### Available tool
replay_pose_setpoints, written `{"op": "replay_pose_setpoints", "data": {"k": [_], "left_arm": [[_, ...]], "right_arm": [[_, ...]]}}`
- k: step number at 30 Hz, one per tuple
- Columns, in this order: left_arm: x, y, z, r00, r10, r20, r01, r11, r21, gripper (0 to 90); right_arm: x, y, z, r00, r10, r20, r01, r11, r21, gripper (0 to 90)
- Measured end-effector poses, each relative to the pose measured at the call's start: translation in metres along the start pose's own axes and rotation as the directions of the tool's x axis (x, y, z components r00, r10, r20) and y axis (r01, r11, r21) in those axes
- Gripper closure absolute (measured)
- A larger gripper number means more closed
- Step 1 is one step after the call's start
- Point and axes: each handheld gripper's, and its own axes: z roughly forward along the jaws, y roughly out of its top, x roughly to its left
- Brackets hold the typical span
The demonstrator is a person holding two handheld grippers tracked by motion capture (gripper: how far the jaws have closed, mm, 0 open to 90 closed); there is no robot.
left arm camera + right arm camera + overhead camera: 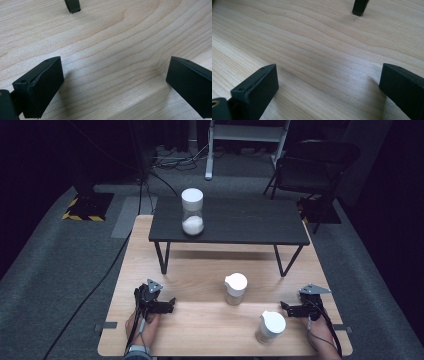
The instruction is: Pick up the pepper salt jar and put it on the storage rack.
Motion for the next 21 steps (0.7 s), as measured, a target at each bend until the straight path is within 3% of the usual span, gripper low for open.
{"op": "replay_pose_setpoints", "data": {"k": [6,14,21], "left_arm": [[0.0,0.0,0.0,1.0,0.0,-0.001,0.0,1.0,0.0,1.2],[0.0,0.0,0.0,1.0,0.0,-0.001,0.0,1.0,0.0,1.2],[0.0,0.0,0.0,1.0,0.0,-0.001,0.0,1.0,0.001,1.2]], "right_arm": [[0.001,0.0,0.0,1.0,0.0,0.008,0.0,1.0,-0.003,2.2],[0.007,-0.009,-0.01,0.9998,-0.014,0.017,0.016,0.995,-0.102,2.1],[0.01,-0.014,-0.02,1.0,-0.008,0.0,0.008,0.981,-0.192,2.1]]}}
